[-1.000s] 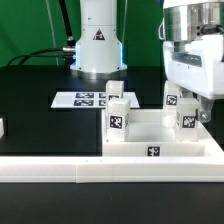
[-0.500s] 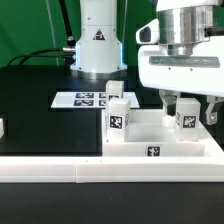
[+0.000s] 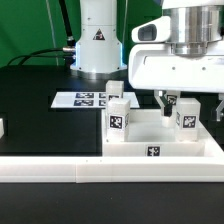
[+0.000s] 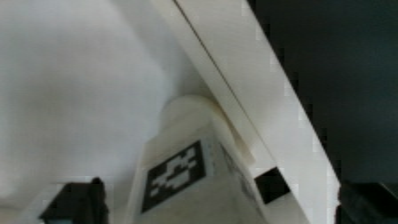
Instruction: Assemble square table
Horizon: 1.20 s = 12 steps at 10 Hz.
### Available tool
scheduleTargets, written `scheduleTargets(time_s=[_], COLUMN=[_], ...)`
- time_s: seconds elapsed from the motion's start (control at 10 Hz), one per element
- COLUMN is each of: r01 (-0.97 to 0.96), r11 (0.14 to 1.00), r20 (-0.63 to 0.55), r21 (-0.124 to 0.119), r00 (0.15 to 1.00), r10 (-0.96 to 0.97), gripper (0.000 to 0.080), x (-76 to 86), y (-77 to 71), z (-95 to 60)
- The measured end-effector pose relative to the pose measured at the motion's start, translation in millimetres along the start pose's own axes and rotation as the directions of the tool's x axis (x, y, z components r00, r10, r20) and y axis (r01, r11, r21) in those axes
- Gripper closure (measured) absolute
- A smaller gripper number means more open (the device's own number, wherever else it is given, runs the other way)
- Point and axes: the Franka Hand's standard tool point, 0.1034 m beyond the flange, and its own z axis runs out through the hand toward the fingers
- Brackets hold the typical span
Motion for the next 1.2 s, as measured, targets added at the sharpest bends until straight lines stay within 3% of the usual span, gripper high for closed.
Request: scheduleTargets(time_s=[0.4, 0.7, 0.8, 0.9, 1.1, 1.2], r01=[0.345, 0.518, 0.503, 0.502, 0.502, 0.488], r11=[0.938, 0.854, 0.863, 0.863, 0.864, 0.872], r20=[-0.003, 0.003, 0.002, 0.003, 0.003, 0.002], r21=[-0.041, -0.045, -0.044, -0.044, -0.044, -0.044], r00=[0.939, 0.855, 0.864, 0.864, 0.865, 0.873], r10=[-0.345, -0.518, -0.503, -0.503, -0.502, -0.488], gripper=[0.0150, 0.0150, 0.0283, 0.0283, 0.0511, 0.0511], x=[-0.6, 7.6, 7.1, 7.2, 7.3, 7.3], y=[-1.8, 7.8, 7.5, 7.6, 7.9, 7.9], z=[-0.8, -2.2, -1.8, -1.8, -1.7, -1.7])
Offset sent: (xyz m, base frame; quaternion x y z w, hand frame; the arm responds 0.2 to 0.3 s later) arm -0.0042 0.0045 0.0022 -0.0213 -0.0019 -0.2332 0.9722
